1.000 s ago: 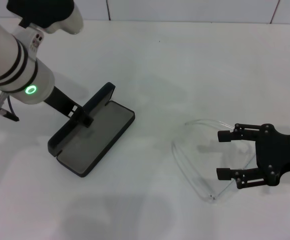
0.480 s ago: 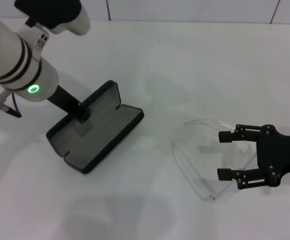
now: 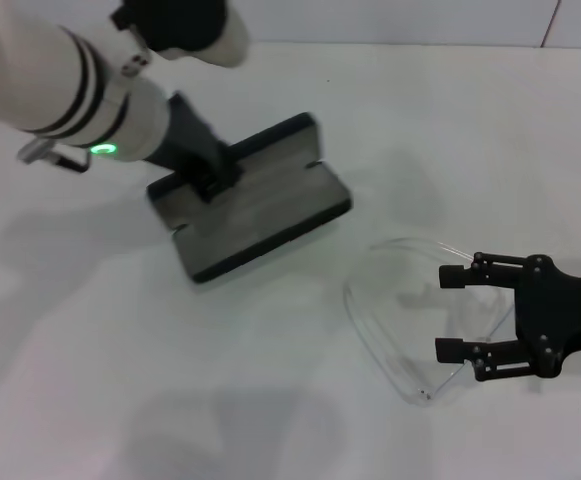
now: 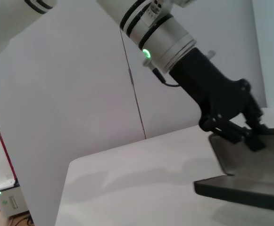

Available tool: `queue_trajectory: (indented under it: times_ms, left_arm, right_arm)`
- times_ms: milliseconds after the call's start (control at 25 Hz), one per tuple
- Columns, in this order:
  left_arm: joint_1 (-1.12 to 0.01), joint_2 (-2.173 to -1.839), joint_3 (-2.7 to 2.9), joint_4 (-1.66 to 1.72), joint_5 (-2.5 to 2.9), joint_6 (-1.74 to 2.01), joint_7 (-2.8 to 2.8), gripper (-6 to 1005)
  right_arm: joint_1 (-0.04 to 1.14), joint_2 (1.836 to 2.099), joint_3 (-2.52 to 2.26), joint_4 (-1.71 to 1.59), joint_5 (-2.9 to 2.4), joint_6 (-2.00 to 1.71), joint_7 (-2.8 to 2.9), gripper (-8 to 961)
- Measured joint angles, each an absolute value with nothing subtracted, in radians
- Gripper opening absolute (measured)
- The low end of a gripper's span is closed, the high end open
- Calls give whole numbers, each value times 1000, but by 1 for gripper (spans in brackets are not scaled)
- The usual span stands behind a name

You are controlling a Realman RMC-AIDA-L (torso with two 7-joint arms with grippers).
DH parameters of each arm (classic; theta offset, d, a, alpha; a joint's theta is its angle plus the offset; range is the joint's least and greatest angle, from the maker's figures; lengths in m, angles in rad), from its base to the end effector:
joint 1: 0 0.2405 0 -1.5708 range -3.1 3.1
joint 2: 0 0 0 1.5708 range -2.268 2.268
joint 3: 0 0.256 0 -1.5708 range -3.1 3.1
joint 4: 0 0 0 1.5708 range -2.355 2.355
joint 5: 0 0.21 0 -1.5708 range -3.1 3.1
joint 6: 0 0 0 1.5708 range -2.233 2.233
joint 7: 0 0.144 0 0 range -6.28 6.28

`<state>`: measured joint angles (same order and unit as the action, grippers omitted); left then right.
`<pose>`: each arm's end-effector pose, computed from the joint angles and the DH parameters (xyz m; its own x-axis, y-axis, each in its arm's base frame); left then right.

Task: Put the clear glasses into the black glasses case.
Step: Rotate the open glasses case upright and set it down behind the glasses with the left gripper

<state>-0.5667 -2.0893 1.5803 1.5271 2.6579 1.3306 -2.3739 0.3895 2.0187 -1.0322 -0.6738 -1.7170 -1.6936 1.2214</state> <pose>-0.1302 0.3649 -0.0114 0.9348 0.2512 -0.2510 0.0943 -0.8570 -0.5066 0.2610 0.2818 -0.0025 0.8221 -0.1972 -0.5341 -0.2516 -0.9674 -0.0300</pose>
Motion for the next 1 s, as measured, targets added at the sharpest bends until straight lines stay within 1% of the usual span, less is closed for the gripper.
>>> queue_trajectory:
  times_ms: [200,400,640,1000]
  left_arm:
    - [-562,-2089,1690,1540,2632,1222,-2169,192]
    - [-585,-2089,1759,1512,2646,1135,-2092,194]
    - [-604,-2090,1784,1433,2687,1057,-2069,196]
    - [-592,-2094,1826,1386,2717,969,-2073,200]
  right_arm:
    - [384,2019,-1027,-633,-1691,-1700,1194,841]
    - [385,2020,-1026,-613,-1680,-1700,1184,841]
    - [381,2020,-1026,-595,-1659,-1704,1184,841]
    - [381,2019,-1026,-584,-1658,-1705,1183,842]
